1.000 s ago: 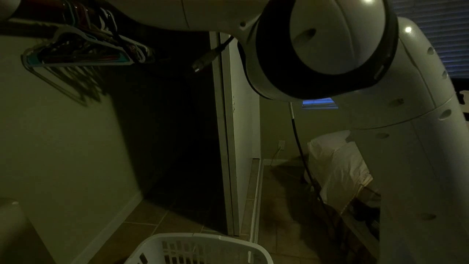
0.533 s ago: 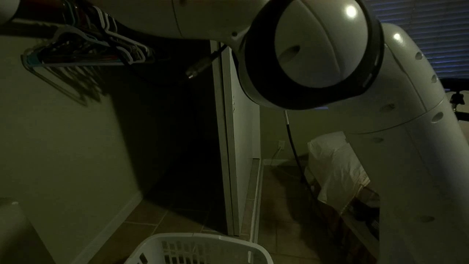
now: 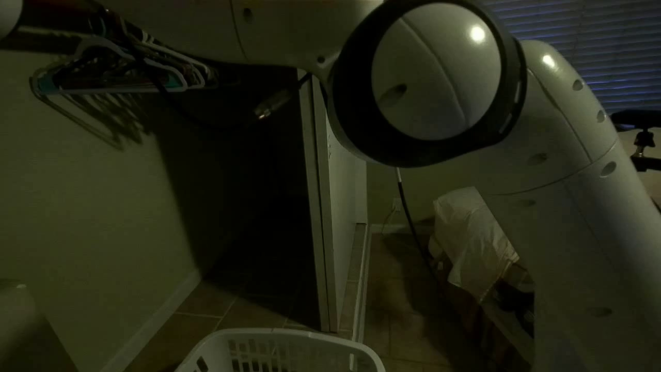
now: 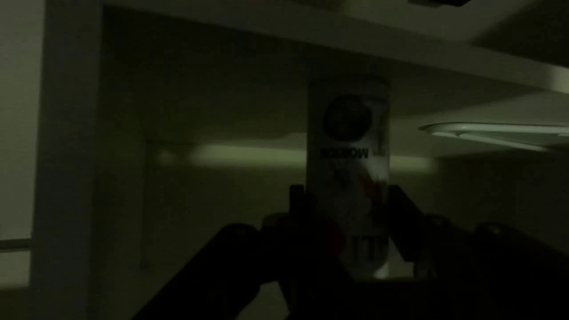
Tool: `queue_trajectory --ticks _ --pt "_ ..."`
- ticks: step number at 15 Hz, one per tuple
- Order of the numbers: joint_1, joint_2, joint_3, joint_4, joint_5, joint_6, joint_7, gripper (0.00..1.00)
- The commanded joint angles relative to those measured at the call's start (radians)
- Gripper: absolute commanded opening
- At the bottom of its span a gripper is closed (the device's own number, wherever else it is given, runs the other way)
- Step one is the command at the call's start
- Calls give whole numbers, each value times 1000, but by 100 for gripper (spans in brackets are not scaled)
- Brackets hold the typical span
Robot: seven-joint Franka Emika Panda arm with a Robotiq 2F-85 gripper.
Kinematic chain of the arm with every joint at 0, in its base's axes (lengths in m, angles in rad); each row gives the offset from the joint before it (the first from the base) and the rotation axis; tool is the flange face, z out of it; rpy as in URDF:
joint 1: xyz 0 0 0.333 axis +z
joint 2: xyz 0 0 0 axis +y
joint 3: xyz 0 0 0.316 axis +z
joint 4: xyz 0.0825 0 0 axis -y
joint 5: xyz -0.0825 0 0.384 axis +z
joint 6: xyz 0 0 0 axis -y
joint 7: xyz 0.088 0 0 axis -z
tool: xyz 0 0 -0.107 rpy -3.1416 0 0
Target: Move the cup to the top of the shelf
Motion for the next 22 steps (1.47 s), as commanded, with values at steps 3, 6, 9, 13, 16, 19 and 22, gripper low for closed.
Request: queue_trajectory --ticks 3,6,9,13,16,19,22 --pt "30 -1 -35 48 -25 -58 29 19" --pt "24 -46 -43 19 -25 -103 43 19" --pt "9 -115 -68 -32 -29 -147 63 19" --pt "-18 -194 -71 -105 17 -192 74 19" --pt "-35 -253 -67 -188 40 -195 103 19" --pt "-51 -312 -55 -296 83 -137 106 19" --pt "-57 -376 -58 -400 112 -52 87 19"
